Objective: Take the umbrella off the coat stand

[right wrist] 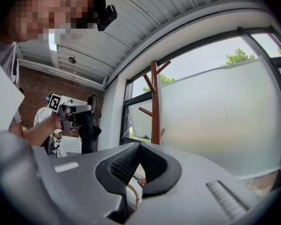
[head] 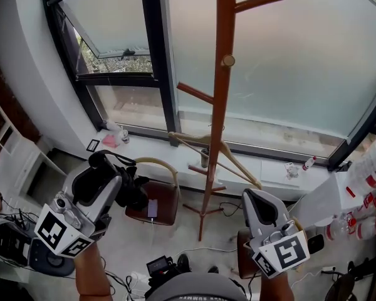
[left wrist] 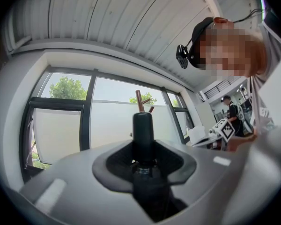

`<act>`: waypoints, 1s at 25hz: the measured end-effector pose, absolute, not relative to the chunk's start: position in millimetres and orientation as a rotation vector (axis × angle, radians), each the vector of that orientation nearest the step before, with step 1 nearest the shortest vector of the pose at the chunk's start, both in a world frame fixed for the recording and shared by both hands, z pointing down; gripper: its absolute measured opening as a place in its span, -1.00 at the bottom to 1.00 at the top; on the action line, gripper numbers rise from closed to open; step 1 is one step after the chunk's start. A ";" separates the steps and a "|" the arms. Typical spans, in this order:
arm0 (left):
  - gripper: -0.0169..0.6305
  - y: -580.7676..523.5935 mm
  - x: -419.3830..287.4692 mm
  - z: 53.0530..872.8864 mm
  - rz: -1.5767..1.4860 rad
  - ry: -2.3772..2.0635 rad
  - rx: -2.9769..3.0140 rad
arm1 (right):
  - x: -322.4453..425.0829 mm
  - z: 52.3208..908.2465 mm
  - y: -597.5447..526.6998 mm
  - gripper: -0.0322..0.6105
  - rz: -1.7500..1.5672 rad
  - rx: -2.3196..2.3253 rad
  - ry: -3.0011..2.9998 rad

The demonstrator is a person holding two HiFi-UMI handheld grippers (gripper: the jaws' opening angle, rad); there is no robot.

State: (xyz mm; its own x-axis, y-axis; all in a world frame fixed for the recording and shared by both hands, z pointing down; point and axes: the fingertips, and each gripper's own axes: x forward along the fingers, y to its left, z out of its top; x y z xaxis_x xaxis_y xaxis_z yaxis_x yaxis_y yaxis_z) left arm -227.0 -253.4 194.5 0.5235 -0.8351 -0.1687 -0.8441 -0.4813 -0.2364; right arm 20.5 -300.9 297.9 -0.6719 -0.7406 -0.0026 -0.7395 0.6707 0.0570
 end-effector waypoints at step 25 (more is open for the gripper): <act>-0.52 -198.9 -188.9 247.0 0.002 1.415 -2.595 | 18.7 302.1 -267.6 -0.90 -0.110 1.136 -2.854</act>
State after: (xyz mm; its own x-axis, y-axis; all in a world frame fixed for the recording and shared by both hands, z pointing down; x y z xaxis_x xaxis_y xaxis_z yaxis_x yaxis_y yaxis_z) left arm -188.9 -198.9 247.0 0.5457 -0.8332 -0.0895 -0.8334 -0.5286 -0.1613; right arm 18.7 -267.6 302.1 -0.7250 -0.6878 0.0370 -0.6829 0.7248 0.0914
